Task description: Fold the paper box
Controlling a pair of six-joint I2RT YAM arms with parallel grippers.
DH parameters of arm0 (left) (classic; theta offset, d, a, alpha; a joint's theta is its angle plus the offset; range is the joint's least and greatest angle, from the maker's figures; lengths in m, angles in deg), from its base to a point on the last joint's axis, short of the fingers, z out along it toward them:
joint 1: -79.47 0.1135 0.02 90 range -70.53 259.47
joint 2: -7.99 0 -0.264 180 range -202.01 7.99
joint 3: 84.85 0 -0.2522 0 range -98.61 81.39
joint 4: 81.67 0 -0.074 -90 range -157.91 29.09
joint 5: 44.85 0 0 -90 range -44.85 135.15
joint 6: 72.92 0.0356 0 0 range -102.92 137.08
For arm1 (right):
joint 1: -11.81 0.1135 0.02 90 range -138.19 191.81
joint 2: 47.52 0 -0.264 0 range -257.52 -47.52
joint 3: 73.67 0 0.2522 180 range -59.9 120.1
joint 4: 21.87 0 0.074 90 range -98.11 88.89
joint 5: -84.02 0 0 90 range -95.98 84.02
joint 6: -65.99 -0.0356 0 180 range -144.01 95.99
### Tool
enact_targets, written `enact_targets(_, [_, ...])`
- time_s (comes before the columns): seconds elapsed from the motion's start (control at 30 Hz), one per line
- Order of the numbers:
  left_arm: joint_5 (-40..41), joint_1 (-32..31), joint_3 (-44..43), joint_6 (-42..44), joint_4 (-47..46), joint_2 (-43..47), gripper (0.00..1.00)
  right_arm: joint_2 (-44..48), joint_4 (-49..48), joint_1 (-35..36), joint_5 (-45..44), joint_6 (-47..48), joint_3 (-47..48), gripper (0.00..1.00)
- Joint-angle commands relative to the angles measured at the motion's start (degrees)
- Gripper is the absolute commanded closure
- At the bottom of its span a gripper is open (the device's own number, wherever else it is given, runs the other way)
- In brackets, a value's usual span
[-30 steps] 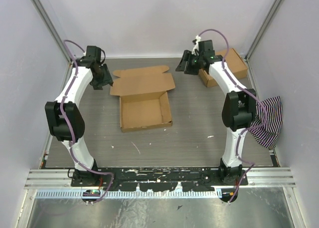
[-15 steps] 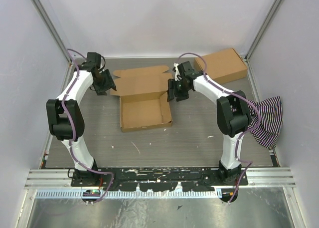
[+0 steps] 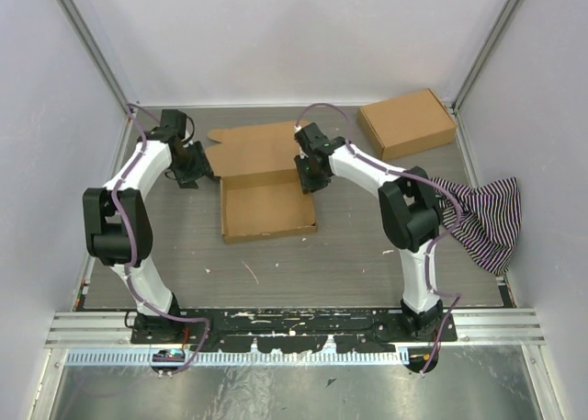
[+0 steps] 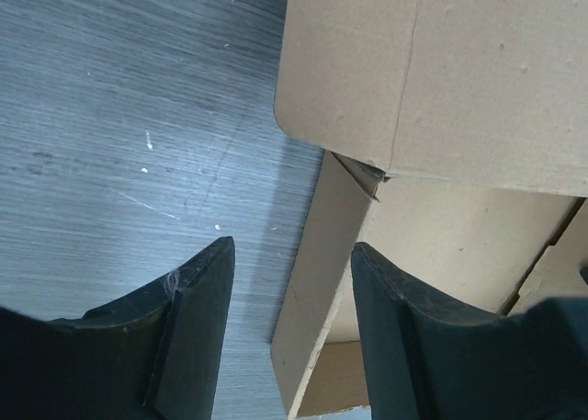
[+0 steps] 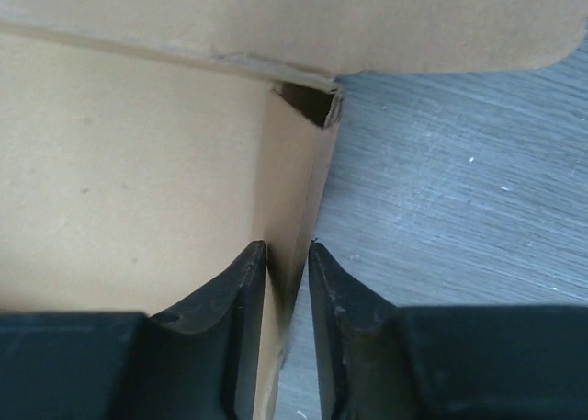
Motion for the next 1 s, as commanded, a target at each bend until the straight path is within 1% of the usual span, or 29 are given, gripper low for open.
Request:
enact_targets(0.0, [-0.24,0.1,1.12,0.75,-1.48,3.45,0.4,-3.46,4.99,2.1,-8.62,-0.54,5.05,0.76])
enact_targets(0.1, [0.02,0.1,1.01,1.06,-1.34,4.13,0.41,-5.77,8.18,2.87,-13.1,-2.3,6.46,0.98])
enact_targets(0.2, [0.5,0.08,0.77,1.29,-0.97,5.03,0.42,-6.39,10.13,3.48,-20.13,-4.73,6.44,0.99])
enact_targets(0.3, [1.34,0.1,1.06,1.45,-0.86,5.96,0.42,-6.4,11.12,4.43,-23.81,-5.96,6.23,0.99])
enact_targets(0.4, [1.31,0.08,1.6,1.38,-1.1,6.6,0.43,-7.79,11.38,4.7,-24.58,-7.06,6.09,0.99])
enact_targets(0.57, [0.21,0.09,2.46,1.07,-1.8,7.0,0.44,-9.13,8.14,4.88,-22.02,-8.62,3.23,0.99])
enact_targets(0.6, [0.01,0.1,2.56,1.03,-1.83,7.16,0.44,-9.19,7.43,4.87,-21.06,-8.79,2.59,0.98])
enact_targets(0.67, [-0.12,0.05,2.55,0.99,-1.96,7.07,0.44,-9.31,6.37,4.9,-18.67,-9.01,1.59,0.93])
enact_targets(0.7, [-0.14,0.09,2.55,1.02,-1.91,6.95,0.44,-9.07,5.77,4.88,-17.86,-9.21,0.93,0.87])
enact_targets(0.77, [-0.12,0.1,2.36,0.94,-1.76,6.94,0.44,-7.36,4.84,4.93,-17.39,-9.42,-0.52,0.67])
enact_targets(0.8, [-0.08,0.1,2.34,0.97,-1.72,7.02,0.44,-6.3,4.45,4.9,-17.46,-9.48,-1.22,0.63])
enact_targets(0.9, [0.22,0.1,2.32,1.03,-1.75,7.33,0.44,-3.37,4.87,4.76,-16.86,-9.03,-2.38,0.56])
enact_targets(0.97, [0.27,0.1,2.18,1.01,-1.71,7.2,0.44,-2.05,5.86,4.81,-15.82,-8.52,-2.7,0.55])
